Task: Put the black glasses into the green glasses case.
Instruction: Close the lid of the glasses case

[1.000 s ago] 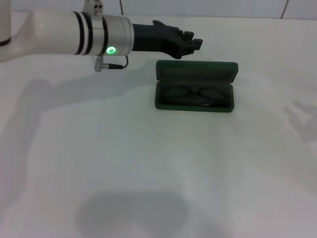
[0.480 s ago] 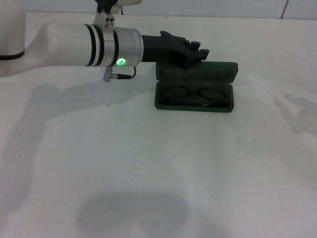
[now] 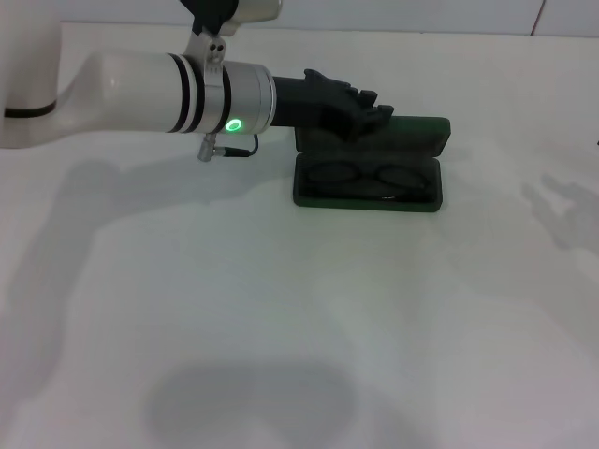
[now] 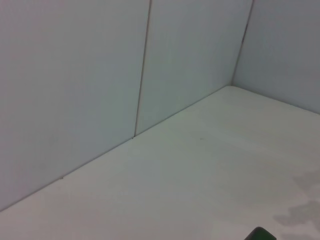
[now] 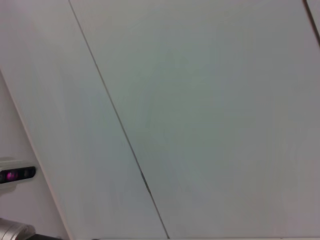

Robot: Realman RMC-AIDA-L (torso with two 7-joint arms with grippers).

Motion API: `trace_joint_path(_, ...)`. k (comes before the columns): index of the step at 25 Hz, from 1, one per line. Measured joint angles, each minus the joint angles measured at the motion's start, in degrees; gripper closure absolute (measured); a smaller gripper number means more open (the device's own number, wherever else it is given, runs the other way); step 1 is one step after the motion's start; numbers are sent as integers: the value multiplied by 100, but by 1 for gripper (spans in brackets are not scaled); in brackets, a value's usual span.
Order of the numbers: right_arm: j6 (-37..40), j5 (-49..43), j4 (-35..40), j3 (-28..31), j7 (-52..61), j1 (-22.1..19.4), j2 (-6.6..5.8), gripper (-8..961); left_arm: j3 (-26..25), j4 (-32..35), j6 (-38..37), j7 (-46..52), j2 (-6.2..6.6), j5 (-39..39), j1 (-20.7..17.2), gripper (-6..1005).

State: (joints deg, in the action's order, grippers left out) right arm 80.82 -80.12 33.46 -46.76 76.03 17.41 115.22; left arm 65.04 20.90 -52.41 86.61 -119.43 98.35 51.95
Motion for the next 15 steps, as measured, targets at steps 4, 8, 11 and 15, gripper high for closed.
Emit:
trace_joint_path(4, -22, 0, -3, 1, -1, 6, 0, 614, 0, -97, 3, -4, -2, 9, 6, 724)
trace_joint_path(8, -61, 1, -10, 1, -1, 18, 1, 613, 5, -172, -50, 8, -2, 11, 4, 729)
trace_joint_path(11, -69, -37, -14, 1, -1, 18, 6, 611, 15, -189, -174, 38, -2, 13, -24, 732)
trace_joint_path(15, -69, -53, -15, 1, -1, 23, 13, 610, 43, -191, -334, 44, -3, 37, -89, 736)
